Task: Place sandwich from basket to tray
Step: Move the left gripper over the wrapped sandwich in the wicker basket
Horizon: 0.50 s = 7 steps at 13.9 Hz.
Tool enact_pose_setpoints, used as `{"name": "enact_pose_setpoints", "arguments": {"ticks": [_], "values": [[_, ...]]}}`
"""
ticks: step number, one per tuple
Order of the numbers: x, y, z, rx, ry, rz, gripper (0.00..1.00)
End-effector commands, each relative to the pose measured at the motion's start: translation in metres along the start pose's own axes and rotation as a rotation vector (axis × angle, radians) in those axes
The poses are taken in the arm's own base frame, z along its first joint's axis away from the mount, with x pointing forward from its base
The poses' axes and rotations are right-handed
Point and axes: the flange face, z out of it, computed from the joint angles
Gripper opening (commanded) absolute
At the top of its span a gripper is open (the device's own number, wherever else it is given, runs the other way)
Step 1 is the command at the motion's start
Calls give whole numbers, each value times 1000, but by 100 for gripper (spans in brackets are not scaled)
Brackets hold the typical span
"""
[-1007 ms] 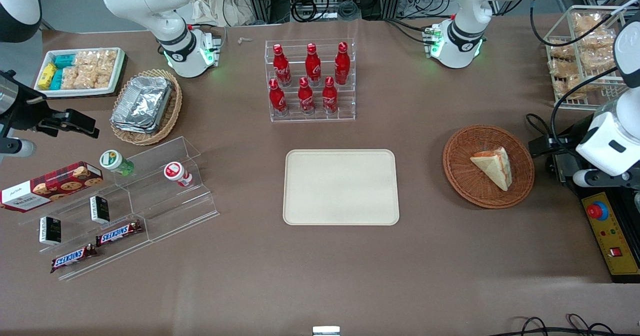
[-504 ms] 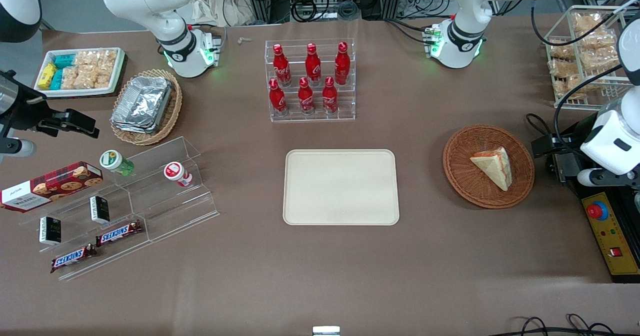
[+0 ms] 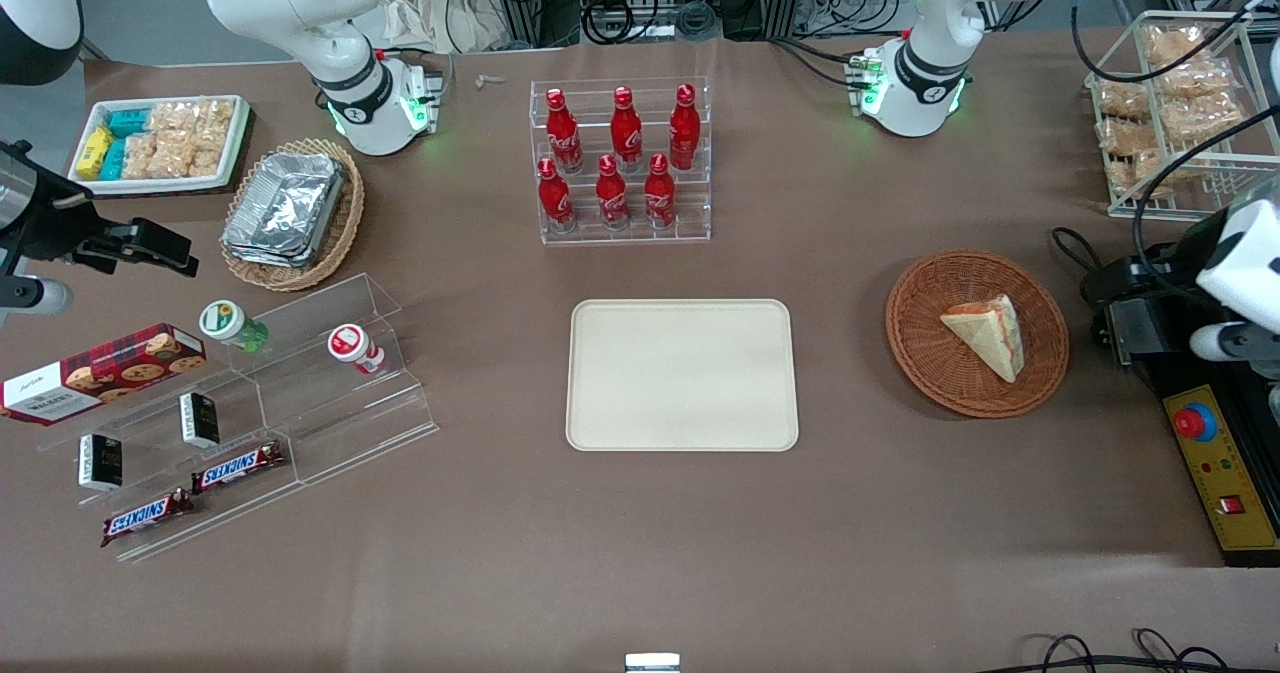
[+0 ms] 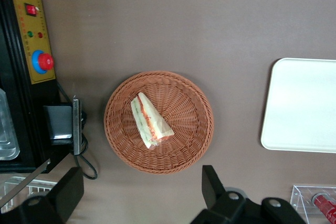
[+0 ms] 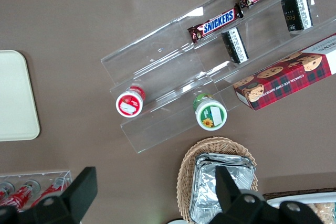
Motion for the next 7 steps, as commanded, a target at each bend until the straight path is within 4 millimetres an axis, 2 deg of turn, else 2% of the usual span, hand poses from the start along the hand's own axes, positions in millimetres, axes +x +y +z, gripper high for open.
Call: {"name": "enact_pose_setpoints", "arguments": {"ticks": [1,5,7], "values": [[-13,-4,1,13,-20,-12,100],[-35,-5,29,13,-51,-28,100],[-45,-5,61,11,-56,-129,100]]}}
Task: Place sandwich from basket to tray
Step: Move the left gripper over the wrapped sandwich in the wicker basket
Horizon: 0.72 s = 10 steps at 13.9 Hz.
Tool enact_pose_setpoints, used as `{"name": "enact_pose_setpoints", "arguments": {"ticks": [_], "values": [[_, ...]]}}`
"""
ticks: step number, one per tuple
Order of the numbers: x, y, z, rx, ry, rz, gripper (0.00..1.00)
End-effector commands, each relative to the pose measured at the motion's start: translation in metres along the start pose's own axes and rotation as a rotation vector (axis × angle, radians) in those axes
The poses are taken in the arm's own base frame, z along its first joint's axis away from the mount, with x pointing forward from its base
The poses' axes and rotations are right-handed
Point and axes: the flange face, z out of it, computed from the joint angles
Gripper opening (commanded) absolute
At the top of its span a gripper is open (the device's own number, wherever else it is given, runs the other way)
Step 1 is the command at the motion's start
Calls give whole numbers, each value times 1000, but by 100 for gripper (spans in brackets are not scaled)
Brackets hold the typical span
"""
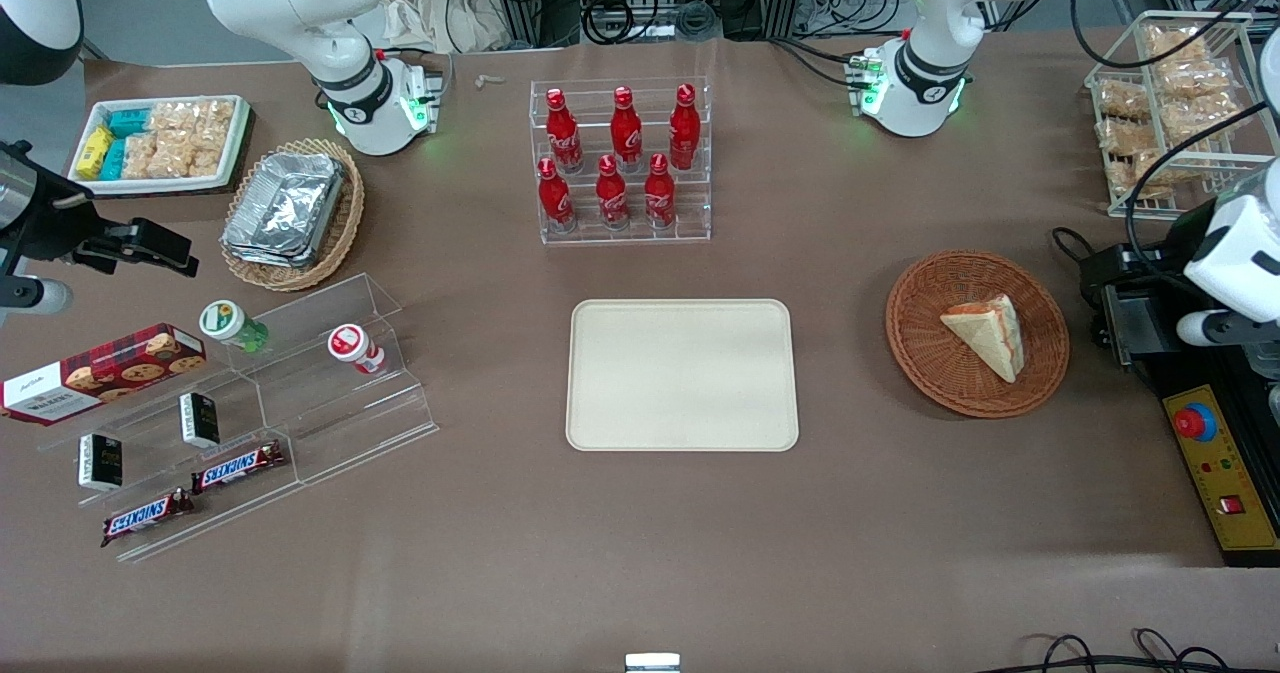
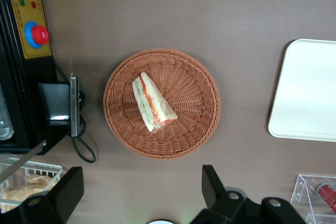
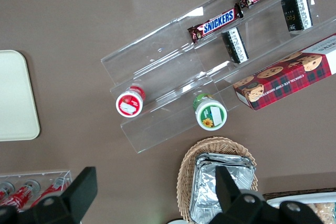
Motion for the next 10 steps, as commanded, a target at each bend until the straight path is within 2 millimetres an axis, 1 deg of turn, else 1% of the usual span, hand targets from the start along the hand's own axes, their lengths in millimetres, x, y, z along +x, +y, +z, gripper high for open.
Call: {"name": "enact_pose_setpoints", "arguments": {"ticks": [1,2,4,5,6,8,10], "values": [[-28,-2,42,0,7,-134,100],[-35,-1,62,-5,28,-158,100],[-55,-1,114,-20,81,-210,100],[-60,0,135,-24,96,-247,100],[-59,0,149,-24,104,-288,100],[-53,2,164,-21,99,-344,100],[-56,3,180,-24,100,-376,100]]}}
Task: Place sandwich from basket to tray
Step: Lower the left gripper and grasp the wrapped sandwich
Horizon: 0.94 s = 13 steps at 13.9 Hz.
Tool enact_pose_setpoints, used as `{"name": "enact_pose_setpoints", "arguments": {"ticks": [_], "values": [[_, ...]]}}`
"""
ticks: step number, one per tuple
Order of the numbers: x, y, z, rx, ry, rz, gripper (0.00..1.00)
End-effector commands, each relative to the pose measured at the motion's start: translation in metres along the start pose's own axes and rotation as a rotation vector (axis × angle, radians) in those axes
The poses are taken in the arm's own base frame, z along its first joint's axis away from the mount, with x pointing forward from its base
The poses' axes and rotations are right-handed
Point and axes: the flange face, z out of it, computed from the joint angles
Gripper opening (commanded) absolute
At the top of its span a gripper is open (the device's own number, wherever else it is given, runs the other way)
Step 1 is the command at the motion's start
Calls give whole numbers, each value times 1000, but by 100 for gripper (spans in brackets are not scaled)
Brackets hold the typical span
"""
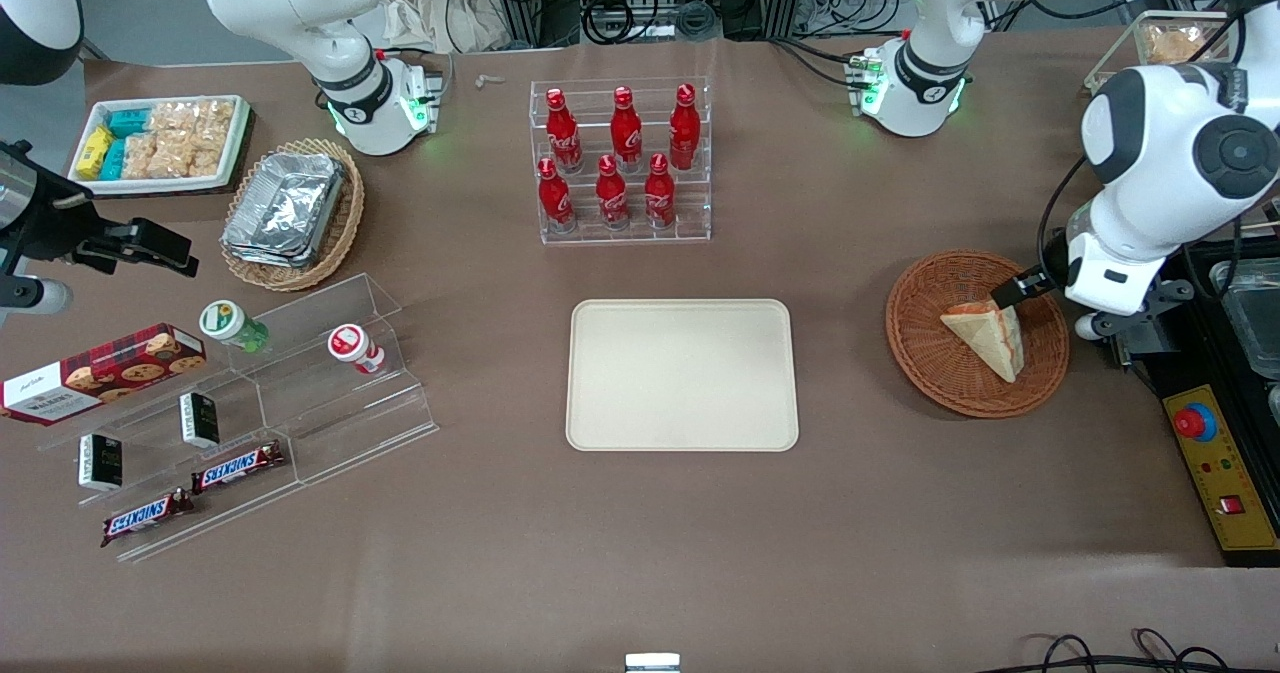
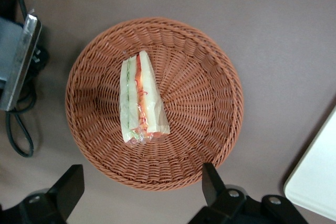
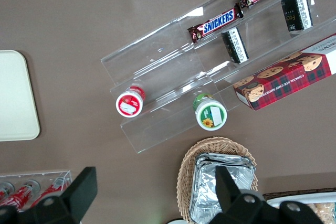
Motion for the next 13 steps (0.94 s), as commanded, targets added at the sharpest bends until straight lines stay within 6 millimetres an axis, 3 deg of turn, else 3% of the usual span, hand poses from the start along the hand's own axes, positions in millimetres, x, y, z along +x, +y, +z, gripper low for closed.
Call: {"name": "enact_pose_setpoints", "arguments": {"ticks": [1,5,9,13], "values": [[-9,-4,22,3,22,-80,100],[-3,-1,73,52,-25,-120,100],[15,-17,115,61,-39,-219,100],[19,-17,140,65,-39,-288,100]]}}
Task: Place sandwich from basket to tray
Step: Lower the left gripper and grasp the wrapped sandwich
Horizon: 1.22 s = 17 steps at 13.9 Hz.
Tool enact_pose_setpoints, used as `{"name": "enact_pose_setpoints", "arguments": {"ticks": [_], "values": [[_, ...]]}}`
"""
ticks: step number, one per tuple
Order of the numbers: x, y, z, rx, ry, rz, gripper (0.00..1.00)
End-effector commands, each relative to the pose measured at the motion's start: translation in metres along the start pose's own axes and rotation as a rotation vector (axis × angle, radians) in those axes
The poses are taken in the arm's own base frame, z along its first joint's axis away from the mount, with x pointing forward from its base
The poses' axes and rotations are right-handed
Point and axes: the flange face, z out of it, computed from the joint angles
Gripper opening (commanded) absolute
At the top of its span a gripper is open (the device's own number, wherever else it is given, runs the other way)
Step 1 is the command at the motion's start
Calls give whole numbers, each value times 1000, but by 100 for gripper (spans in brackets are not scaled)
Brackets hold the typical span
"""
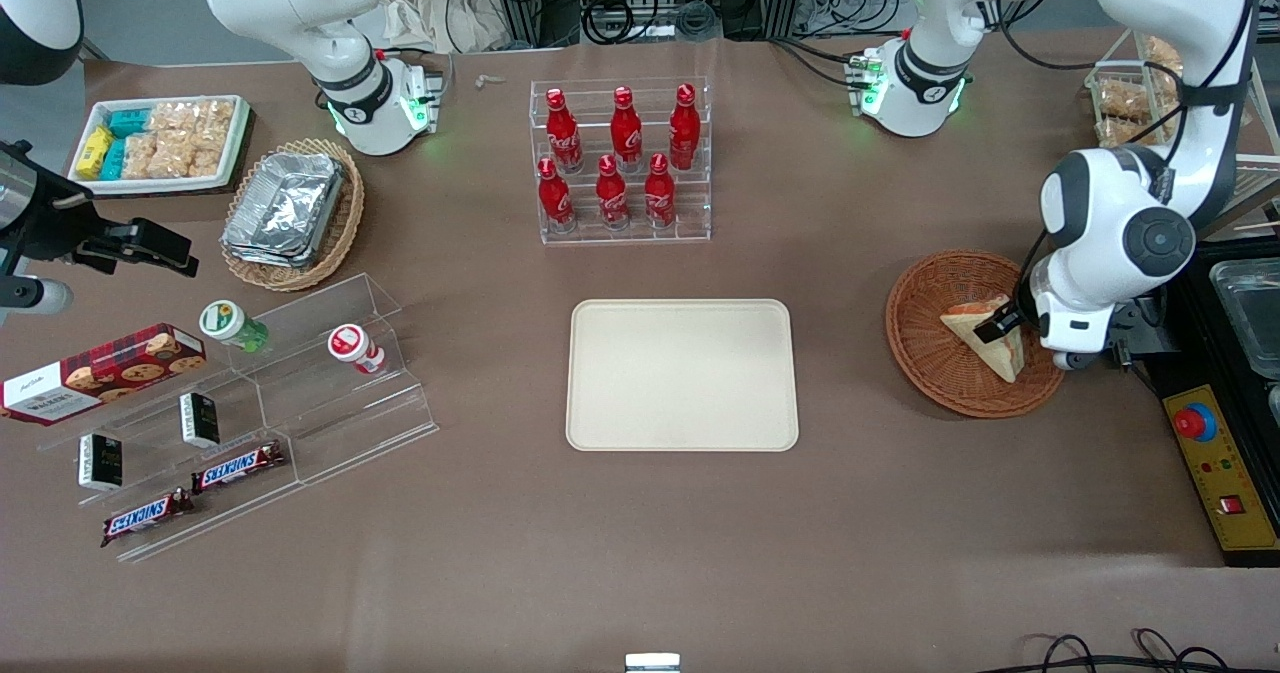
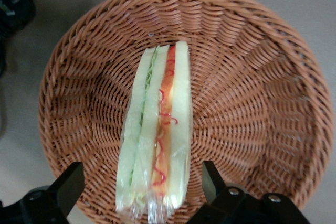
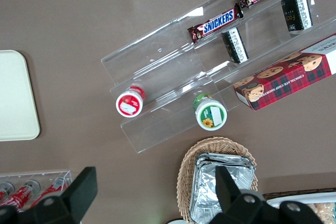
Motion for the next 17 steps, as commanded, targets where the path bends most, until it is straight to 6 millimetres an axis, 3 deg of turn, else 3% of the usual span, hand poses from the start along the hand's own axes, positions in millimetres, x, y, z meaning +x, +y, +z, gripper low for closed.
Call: {"name": "enact_pose_setpoints", "arguments": {"ticks": [1,3,7,10,11,13,17], "values": [[0,6,9,7,19,-67,99],[-3,12,15,13,16,-92,90],[1,17,2,2,27,-138,44],[1,27,-12,16,15,-153,4],[2,30,-24,13,19,-170,0],[8,43,-71,30,7,-166,0],[12,79,-195,51,-26,-126,0]]}}
